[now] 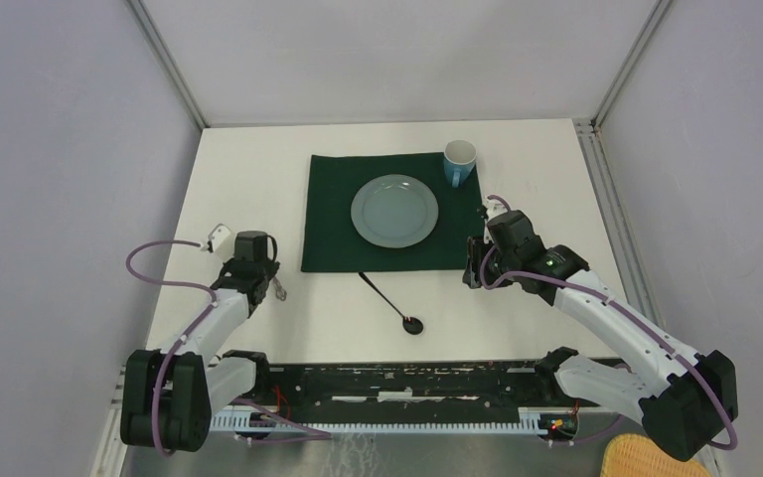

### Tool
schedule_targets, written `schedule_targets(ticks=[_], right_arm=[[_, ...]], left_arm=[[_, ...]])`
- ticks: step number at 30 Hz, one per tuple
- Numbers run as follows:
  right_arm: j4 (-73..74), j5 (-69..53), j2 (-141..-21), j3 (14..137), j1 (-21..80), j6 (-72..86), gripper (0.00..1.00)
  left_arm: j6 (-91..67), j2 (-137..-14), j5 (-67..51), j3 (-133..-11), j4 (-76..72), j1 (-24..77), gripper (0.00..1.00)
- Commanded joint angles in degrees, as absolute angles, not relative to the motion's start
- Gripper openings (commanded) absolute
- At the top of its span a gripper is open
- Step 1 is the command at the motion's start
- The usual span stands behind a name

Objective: Set the dinner table for one person
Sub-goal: Place the fork at the center of the board.

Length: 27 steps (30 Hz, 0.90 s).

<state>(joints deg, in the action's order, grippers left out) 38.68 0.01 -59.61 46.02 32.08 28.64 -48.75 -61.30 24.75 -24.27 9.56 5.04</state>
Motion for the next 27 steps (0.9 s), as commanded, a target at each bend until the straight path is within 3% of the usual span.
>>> schedule_targets(ticks=[1,27], right_arm=[[38.45,0.14,-58.84,46.27,31.81,28.54,0.48],[39.47,0.17,-59.33,46.67,31.81,28.67,0.48]], left_arm=[[-49.66,-59.32,22.83,-21.94,2.7,4.19,0.35],[-50.27,-63.78,20.41,-18.98,-3.9,2.57,0.35]])
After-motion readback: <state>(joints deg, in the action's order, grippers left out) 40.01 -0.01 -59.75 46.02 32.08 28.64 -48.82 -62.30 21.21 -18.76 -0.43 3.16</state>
